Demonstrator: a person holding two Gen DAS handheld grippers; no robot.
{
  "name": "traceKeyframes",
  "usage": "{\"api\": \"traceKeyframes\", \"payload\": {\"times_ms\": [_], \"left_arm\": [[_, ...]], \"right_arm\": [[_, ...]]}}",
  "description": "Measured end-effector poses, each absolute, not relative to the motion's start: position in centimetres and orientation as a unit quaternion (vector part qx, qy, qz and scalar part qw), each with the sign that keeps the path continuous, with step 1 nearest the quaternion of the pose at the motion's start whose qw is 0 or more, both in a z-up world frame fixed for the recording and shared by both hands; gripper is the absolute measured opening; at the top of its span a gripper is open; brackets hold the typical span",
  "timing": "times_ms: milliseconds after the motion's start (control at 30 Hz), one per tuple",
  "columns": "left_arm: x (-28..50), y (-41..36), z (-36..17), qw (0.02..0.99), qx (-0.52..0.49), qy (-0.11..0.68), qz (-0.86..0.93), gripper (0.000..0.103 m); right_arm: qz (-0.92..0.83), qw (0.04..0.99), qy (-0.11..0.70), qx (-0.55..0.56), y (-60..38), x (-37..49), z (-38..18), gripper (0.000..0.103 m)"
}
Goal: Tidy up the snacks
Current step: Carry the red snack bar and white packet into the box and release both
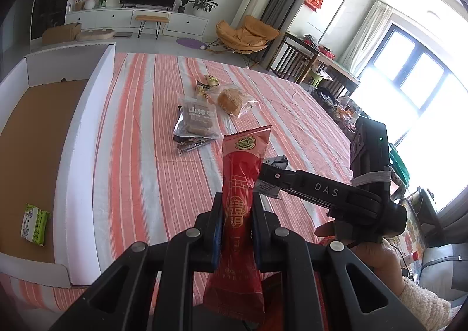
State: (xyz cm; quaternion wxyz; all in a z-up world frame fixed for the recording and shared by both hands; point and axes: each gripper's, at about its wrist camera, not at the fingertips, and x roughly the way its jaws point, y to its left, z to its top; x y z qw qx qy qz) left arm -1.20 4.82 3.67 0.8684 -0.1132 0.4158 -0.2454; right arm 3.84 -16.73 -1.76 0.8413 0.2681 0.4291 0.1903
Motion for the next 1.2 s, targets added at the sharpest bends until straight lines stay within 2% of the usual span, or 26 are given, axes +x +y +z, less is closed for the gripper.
{"api": "traceKeyframes", "payload": {"times_ms": [333, 600, 767, 933, 1200], "left_arm": [[-1.5, 5.5, 3.6, 0.867, -0.122, 0.414, -0.248, 0.016], [-1.3, 8.4, 6.0, 0.873, -0.156, 0.393, -0.242, 0.016], [-1.4, 13.9, 9.7, 0.892, -0.197, 0.349, -0.212, 0.016], [-2.2, 21.5, 12.0, 0.923, -0.204, 0.307, -0.112, 0.016], [-1.8, 28.9, 7.6, 0.923, -0.177, 0.336, 0.063, 0.017]], "right_arm": [[0.189, 0.839, 0.436, 0.265, -16.4, 3.9, -2.0, 0.035], [0.202, 0.839, 0.439, 0.251, -15.1, 3.8, -1.6, 0.035], [0.225, 0.838, 0.433, 0.243, -14.1, 3.6, -0.6, 0.035], [0.272, 0.831, 0.420, 0.241, -11.2, 4.8, 2.7, 0.035], [0.411, 0.785, 0.413, 0.211, 1.5, 7.6, 8.2, 0.036]]}}
